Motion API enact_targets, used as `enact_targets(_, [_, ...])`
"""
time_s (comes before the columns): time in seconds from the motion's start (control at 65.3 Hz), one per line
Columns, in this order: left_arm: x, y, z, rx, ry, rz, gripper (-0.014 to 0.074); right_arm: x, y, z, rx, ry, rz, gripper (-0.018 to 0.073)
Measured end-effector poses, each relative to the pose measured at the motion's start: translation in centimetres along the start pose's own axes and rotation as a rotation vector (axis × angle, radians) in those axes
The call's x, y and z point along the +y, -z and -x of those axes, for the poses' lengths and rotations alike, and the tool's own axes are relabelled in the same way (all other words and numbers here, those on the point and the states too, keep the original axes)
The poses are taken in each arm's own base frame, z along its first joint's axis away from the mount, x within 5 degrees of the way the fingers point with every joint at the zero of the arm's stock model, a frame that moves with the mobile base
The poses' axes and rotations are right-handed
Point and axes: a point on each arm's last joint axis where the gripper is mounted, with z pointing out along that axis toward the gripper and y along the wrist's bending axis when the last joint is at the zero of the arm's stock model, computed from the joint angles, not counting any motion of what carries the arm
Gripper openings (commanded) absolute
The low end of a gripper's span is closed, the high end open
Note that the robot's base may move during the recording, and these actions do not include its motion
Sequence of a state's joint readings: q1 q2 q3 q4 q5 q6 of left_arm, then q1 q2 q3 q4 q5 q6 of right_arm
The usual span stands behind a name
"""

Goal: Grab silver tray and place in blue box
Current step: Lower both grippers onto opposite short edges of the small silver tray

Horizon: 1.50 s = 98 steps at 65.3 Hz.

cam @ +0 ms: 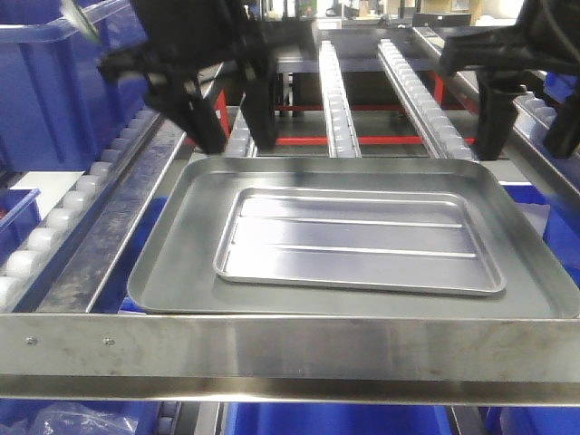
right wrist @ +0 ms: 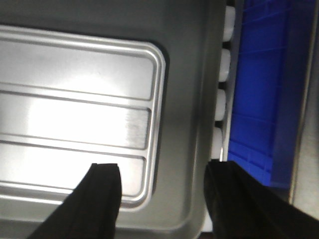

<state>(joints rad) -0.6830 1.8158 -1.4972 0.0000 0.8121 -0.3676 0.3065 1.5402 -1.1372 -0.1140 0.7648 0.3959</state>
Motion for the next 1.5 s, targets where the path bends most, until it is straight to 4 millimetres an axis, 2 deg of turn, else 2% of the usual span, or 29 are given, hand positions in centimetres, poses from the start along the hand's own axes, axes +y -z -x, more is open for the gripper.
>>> enact_targets(0.184, [0.1,-2.1,0.7,0.043,0.003,0.054,0.0213,-0.1,-1.5,0.2,0.026,-0.047,0.014,0.0478])
enact_targets(0.383, [0.2,-3.2,1.4,0.039,0.013,0.099,0.0213,-0.5,-3.2,0.2,0.057,-0.058,-0.003,0.0478])
enact_targets(0.72, [1.5,-5.1,1.4,0.068,0.039,0.146,0.0213,-0.4,-6.1,-0.1,0.106,-0.045,-0.013,0.0478])
enact_targets(1.102, [1.8,-7.5,0.7,0.118,0.051,0.167,0.0213,-0.3,-8.6,-0.3,0.120,-0.039,-0.014,0.0475])
enact_targets(1.363, [1.8,-7.8,0.6,0.123,0.051,0.170,0.0204,-0.1,-9.2,-0.2,0.105,-0.043,-0.005,0.0342])
enact_targets(1.501, [1.8,-8.0,0.7,0.122,0.051,0.170,0.0147,-0.1,-9.4,-0.1,0.105,-0.048,-0.001,0.0328])
